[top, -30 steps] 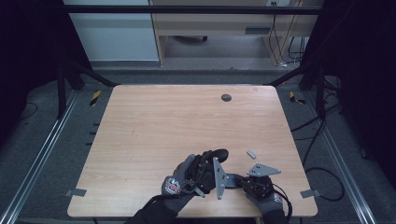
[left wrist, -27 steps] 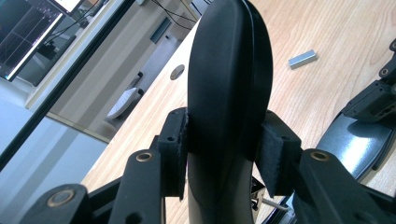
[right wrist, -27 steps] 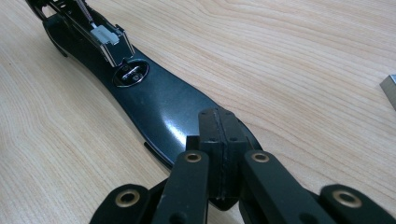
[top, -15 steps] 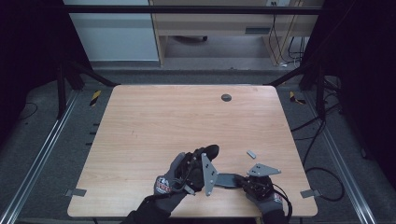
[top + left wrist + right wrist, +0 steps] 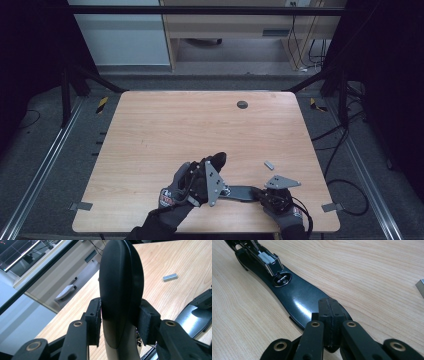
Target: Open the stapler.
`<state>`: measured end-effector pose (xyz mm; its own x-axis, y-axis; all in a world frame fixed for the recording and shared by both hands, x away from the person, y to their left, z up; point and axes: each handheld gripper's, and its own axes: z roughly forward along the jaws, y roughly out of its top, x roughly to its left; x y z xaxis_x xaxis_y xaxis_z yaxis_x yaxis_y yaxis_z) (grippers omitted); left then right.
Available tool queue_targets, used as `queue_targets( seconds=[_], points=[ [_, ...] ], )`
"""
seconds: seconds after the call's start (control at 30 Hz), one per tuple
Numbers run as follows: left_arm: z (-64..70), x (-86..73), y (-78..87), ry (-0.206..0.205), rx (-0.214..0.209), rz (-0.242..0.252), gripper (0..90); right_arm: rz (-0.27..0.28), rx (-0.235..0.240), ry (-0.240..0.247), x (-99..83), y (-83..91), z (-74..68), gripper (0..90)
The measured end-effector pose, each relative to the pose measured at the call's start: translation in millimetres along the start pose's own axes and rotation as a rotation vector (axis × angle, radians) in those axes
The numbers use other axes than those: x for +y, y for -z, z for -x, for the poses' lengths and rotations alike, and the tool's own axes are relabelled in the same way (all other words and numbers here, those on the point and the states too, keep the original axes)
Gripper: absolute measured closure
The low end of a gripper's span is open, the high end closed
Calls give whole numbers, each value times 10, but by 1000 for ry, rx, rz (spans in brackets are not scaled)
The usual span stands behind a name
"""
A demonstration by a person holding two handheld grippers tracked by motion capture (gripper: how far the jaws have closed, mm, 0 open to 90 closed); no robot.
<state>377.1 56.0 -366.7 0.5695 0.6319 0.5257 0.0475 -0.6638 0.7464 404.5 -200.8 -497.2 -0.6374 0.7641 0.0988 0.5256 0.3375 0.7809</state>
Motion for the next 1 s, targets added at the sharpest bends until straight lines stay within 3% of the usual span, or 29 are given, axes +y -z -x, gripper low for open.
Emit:
queue_targets(
  seconds=[0.33, 1.0],
  points=[
    [-109, -60, 53, 47, -11, 16, 581, 0, -1, -2, 0, 0, -2, 900],
    [-251, -146, 131, 104, -2, 24, 576, 0, -3, -4, 0, 0, -2, 900]
  ],
)
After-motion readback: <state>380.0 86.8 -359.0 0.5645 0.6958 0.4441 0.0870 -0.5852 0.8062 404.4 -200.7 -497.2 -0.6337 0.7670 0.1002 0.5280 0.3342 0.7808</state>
